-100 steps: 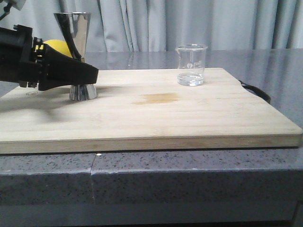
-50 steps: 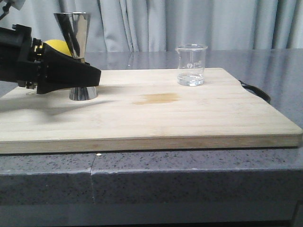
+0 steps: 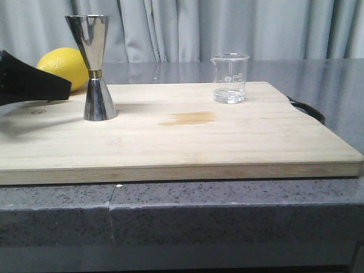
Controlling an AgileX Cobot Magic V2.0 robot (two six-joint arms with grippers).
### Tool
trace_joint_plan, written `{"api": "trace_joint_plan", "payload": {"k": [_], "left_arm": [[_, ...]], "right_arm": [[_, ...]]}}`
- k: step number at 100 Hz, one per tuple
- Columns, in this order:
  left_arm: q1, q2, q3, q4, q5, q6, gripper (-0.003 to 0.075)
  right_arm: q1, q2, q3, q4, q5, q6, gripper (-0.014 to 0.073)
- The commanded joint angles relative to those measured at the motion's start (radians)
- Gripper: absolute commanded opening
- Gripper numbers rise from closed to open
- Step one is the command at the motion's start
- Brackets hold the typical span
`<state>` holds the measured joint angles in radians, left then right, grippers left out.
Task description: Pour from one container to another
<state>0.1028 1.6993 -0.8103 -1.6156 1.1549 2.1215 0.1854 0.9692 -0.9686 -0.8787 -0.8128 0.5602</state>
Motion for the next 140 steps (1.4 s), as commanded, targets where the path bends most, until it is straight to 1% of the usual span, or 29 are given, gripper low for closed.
{"api": "trace_joint_plan", "payload": {"k": [1,11,20,28,38,49,54,58,64,69,73,80,90,99,115,140], "left_arm": [[0.049,-0.067,-0.018,-0.042,0.125,-0.101,0.0570],[0.091,-0.093,-0.018,-0.072,0.125,-0.223,0.0542],[0.104,-0.108,-0.018,-0.153,0.125,-0.319,0.0510],[0.104,-0.120,-0.025,-0.202,0.125,-0.323,0.0488],[0.104,-0.150,-0.053,-0.202,0.125,-0.325,0.0459],[0.118,-0.215,-0.093,-0.219,0.097,-0.335,0.0452],[0.130,-0.257,-0.115,-0.221,0.055,-0.350,0.0452],[0.141,-0.299,-0.133,-0.221,-0.003,-0.353,0.0452],[0.151,-0.373,-0.153,-0.216,-0.121,-0.353,0.0452],[0.155,-0.433,-0.172,-0.203,-0.223,-0.353,0.0452],[0.155,-0.476,-0.179,-0.198,-0.311,-0.355,0.0452],[0.155,-0.561,-0.179,-0.198,-0.424,-0.355,0.0452],[0.155,-0.679,-0.173,-0.178,-0.527,-0.377,0.0452],[0.155,-0.778,-0.147,-0.166,-0.597,-0.385,0.0446],[0.155,-0.938,-0.041,-0.153,-0.677,-0.391,0.0421],[0.155,-1.155,0.233,-0.153,-0.675,-0.395,0.0421]], "right_arm": [[-0.005,-0.017,-0.034,0.041,0.031,-0.005,0.0603],[-0.005,-0.013,-0.034,0.044,0.139,-0.005,0.0601],[-0.005,-0.013,-0.034,0.044,0.271,-0.005,0.0601],[-0.006,-0.013,-0.034,0.044,0.377,-0.005,0.0601],[-0.006,-0.013,-0.034,0.044,0.507,-0.005,0.0601],[-0.006,-0.013,-0.041,0.044,0.674,-0.005,0.0601],[-0.006,-0.013,-0.052,0.036,0.746,-0.005,0.0601],[-0.006,-0.013,-0.060,0.031,0.813,-0.005,0.0601],[-0.006,-0.013,-0.075,0.023,0.894,-0.005,0.0601],[-0.006,-0.017,-0.082,0.009,0.935,-0.005,0.0601],[-0.006,-0.028,-0.083,0.001,0.955,-0.005,0.0601],[-0.006,-0.047,-0.083,-0.007,0.980,-0.005,0.0601],[-0.006,-0.085,-0.083,-0.007,1.015,-0.005,0.0601],[-0.006,-0.140,-0.063,-0.009,1.009,-0.005,0.0601],[-0.006,-0.268,0.019,-0.007,0.936,0.000,0.0601],[-0.006,-0.490,0.216,-0.007,0.968,0.000,0.0600]]}}
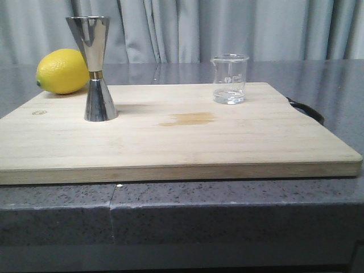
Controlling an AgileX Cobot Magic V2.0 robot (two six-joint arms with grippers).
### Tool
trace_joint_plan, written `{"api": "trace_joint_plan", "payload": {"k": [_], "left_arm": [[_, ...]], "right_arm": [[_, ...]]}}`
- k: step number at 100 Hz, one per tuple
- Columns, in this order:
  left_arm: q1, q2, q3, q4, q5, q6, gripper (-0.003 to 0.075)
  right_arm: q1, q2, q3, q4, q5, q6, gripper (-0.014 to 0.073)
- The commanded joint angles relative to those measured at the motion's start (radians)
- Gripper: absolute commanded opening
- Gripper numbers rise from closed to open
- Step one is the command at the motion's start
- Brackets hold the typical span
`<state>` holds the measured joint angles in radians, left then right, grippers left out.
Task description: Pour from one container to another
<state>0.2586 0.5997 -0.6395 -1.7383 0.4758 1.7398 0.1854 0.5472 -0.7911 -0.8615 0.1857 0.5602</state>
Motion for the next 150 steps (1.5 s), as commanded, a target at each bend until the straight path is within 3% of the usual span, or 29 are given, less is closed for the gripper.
{"api": "trace_joint_plan", "payload": {"k": [1,13,26,40,52,73,150], "left_arm": [[-0.001,-0.067,0.070,-0.030,0.004,-0.013,0.0421],[-0.001,-0.153,0.220,-0.030,0.008,-0.022,0.0421],[-0.001,-0.226,0.345,-0.032,0.011,-0.024,0.0384],[-0.012,-0.267,0.427,-0.032,0.011,-0.024,0.0228],[-0.048,-0.267,0.457,-0.057,0.035,-0.028,0.0008],[-0.121,-0.267,0.503,-0.087,0.051,-0.028,-0.0020],[-0.164,-0.267,0.523,-0.087,0.036,-0.028,-0.0019]], "right_arm": [[-0.006,-0.082,0.052,-0.024,-0.029,0.000,0.0599],[-0.006,-0.195,0.161,0.005,0.022,0.000,0.0568],[-0.006,-0.302,0.264,0.033,0.109,0.000,0.0411],[-0.006,-0.384,0.340,0.033,0.142,0.000,0.0138],[-0.006,-0.418,0.379,0.043,0.148,0.000,-0.0077],[-0.006,-0.437,0.416,0.103,0.180,0.000,-0.0075],[-0.006,-0.437,0.423,0.103,0.185,0.000,-0.0075]]}}
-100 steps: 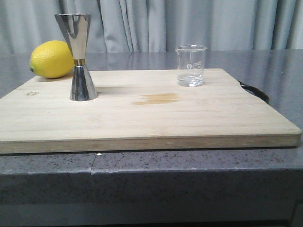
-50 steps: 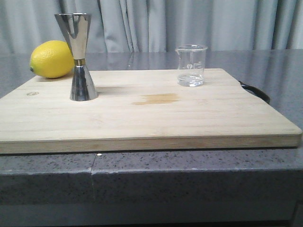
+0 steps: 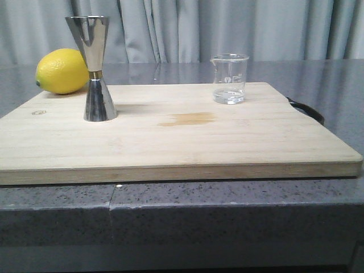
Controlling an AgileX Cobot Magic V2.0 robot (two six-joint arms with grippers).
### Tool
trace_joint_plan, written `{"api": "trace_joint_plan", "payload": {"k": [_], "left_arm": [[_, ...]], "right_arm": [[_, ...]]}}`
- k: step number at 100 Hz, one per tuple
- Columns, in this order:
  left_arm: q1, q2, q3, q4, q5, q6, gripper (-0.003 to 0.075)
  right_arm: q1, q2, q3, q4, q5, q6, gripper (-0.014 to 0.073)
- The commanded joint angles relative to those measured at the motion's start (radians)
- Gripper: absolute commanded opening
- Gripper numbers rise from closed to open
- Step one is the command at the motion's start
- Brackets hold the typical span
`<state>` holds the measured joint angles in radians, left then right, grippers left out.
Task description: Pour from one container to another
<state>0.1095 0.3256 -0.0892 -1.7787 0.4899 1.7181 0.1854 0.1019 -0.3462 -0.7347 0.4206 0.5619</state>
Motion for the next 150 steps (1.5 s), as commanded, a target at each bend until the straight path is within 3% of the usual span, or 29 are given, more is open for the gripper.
{"api": "trace_joint_plan", "payload": {"k": [1,20,35,56,69,78,95,105,112,121,143,150], "left_arm": [[-0.017,0.007,-0.028,-0.047,0.022,-0.007,-0.0019],[-0.098,-0.009,-0.014,-0.054,0.005,-0.007,-0.0019],[-0.141,-0.067,-0.011,-0.063,-0.188,-0.007,-0.0019],[-0.153,-0.200,-0.011,-0.061,-0.359,-0.007,-0.0020],[-0.153,-0.240,-0.011,0.081,-0.368,-0.041,-0.0019],[-0.153,-0.247,-0.011,0.394,-0.366,-0.343,-0.0019],[-0.153,-0.249,-0.011,1.276,-0.289,-1.335,-0.0020],[-0.153,-0.249,-0.011,1.577,-0.245,-1.673,-0.0019],[-0.153,-0.256,-0.011,1.688,-0.243,-1.762,-0.0019],[-0.153,-0.270,-0.007,1.747,-0.277,-1.769,-0.0020],[-0.153,-0.288,0.130,1.766,-0.654,-1.781,-0.0019],[-0.153,-0.288,0.125,1.789,-0.627,-1.782,-0.0019]], "right_arm": [[-0.006,0.008,-0.022,-0.024,-0.050,-0.002,-0.0075],[-0.006,0.008,-0.022,-0.024,-0.050,-0.002,-0.0075],[-0.006,0.008,-0.022,-0.024,-0.050,-0.002,-0.0075],[-0.006,0.008,-0.022,-0.024,-0.050,-0.002,-0.0075],[-0.006,0.008,-0.022,-0.024,-0.050,-0.002,-0.0075],[-0.006,0.008,-0.022,-0.024,-0.050,-0.002,-0.0075],[-0.006,0.008,-0.022,-0.024,-0.050,-0.002,-0.0075],[-0.006,0.008,-0.022,-0.024,-0.050,-0.002,-0.0075],[-0.006,0.008,-0.022,-0.024,-0.050,-0.002,-0.0075],[-0.006,0.008,-0.022,-0.024,-0.050,-0.002,-0.0075],[-0.006,0.008,-0.022,-0.024,-0.050,-0.002,-0.0075],[-0.006,0.008,-0.022,-0.024,-0.050,-0.002,-0.0075]]}}
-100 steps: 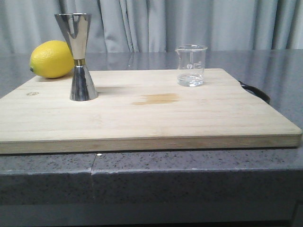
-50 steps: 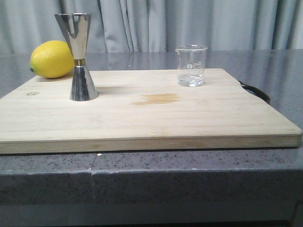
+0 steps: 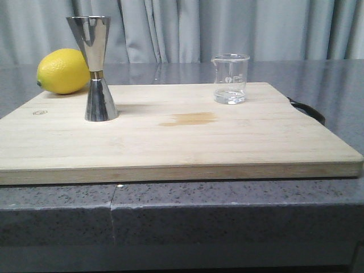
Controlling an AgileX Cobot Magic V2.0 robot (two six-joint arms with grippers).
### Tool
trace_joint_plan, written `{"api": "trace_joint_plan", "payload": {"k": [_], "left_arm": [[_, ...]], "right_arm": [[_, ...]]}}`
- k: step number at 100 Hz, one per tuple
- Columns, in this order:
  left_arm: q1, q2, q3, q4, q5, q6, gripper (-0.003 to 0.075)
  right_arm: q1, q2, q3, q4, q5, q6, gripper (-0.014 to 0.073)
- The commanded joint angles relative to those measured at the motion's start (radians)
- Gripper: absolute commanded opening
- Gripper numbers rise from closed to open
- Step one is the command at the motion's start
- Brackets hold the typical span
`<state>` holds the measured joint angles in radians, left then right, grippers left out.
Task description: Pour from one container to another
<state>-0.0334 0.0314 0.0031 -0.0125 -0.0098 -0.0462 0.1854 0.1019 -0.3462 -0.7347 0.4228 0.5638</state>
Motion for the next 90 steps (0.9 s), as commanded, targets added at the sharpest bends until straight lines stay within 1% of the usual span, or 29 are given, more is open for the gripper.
{"api": "trace_joint_plan", "payload": {"k": [1,6,13,26,46,59,90], "left_arm": [[-0.010,0.007,0.033,0.023,-0.128,-0.018,-0.0020],[-0.010,0.007,0.036,0.027,-0.137,-0.018,-0.0020],[-0.010,0.007,0.036,0.033,-0.116,-0.018,-0.0019],[-0.010,0.007,0.036,0.091,-0.088,-0.018,-0.0020],[-0.010,0.007,0.036,0.089,-0.091,-0.018,-0.0020],[-0.010,0.007,0.036,0.045,-0.089,-0.018,-0.0020],[-0.010,0.007,0.036,0.045,-0.087,-0.018,-0.0020]], "right_arm": [[-0.006,0.008,-0.022,-0.024,-0.052,-0.004,-0.0075],[-0.006,0.008,-0.022,-0.024,-0.052,-0.004,-0.0075],[-0.006,0.008,-0.022,-0.024,-0.052,-0.004,-0.0075],[-0.006,0.008,-0.022,-0.024,-0.052,-0.004,-0.0075],[-0.006,0.008,-0.022,-0.024,-0.052,-0.004,-0.0075],[-0.006,0.008,-0.022,-0.024,-0.052,-0.004,-0.0075],[-0.006,0.008,-0.022,-0.024,-0.052,-0.004,-0.0075]]}}
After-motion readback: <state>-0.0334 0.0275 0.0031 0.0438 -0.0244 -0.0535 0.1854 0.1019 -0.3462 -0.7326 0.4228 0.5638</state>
